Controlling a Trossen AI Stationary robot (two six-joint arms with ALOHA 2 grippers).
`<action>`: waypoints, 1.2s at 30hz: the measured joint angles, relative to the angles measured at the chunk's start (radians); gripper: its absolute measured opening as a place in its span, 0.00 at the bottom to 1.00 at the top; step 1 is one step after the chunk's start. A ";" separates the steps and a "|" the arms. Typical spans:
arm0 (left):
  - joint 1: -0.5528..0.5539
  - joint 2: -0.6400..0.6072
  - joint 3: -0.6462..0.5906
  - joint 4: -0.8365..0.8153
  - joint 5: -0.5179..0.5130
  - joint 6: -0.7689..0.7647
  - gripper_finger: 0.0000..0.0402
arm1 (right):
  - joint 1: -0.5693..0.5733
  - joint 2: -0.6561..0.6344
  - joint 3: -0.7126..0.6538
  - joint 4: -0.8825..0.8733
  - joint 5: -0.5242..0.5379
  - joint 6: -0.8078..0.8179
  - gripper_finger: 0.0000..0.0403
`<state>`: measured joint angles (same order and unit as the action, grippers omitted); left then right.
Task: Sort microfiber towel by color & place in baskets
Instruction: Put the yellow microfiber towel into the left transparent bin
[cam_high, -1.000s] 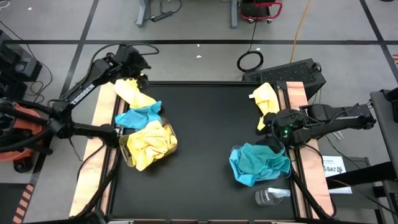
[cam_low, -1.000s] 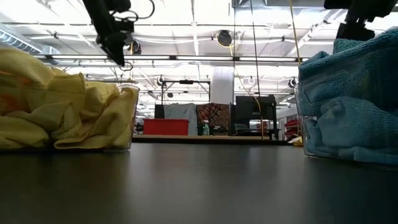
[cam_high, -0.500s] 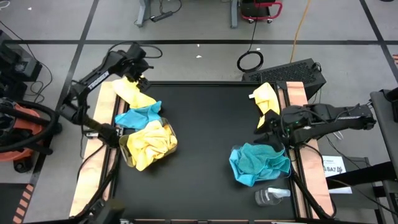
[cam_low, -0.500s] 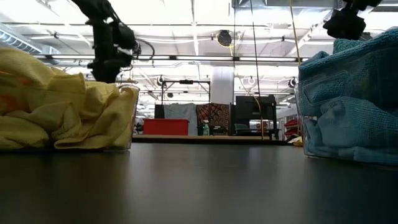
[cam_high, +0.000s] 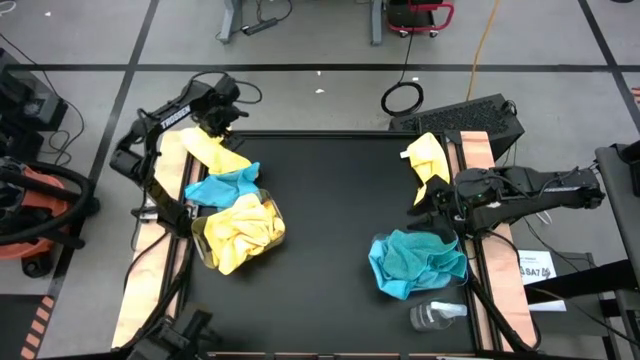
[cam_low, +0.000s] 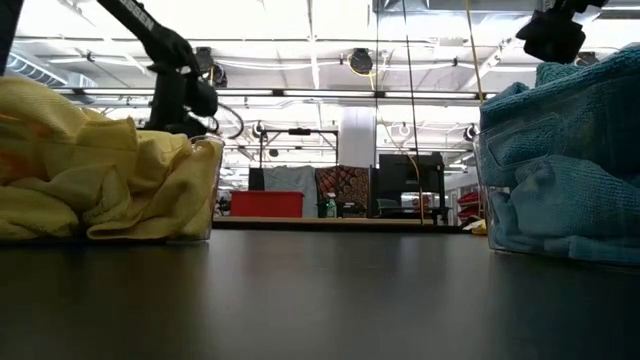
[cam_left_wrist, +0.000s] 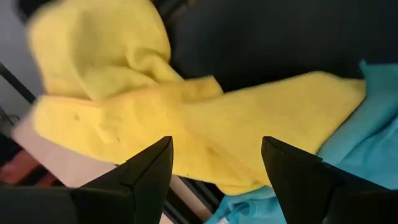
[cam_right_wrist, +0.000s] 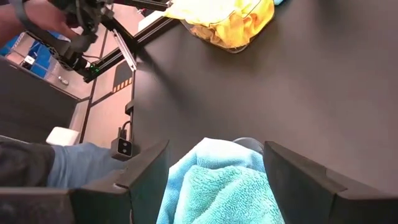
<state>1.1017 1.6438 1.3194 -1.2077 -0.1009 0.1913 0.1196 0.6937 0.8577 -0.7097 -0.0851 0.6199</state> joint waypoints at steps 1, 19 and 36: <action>0.004 0.007 -0.009 -0.003 0.010 0.001 0.63 | 0.000 0.000 0.000 0.000 -0.003 0.000 0.62; 0.029 0.066 -0.174 0.167 0.094 -0.147 0.62 | 0.000 0.000 0.001 0.064 0.034 -0.057 0.62; 0.017 0.136 -0.174 0.128 0.134 -0.168 0.37 | 0.000 0.005 0.001 0.147 0.063 -0.048 0.62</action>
<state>1.1189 1.7799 1.1456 -1.0800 0.0335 0.0236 0.1196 0.6991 0.8589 -0.5629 -0.0223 0.5720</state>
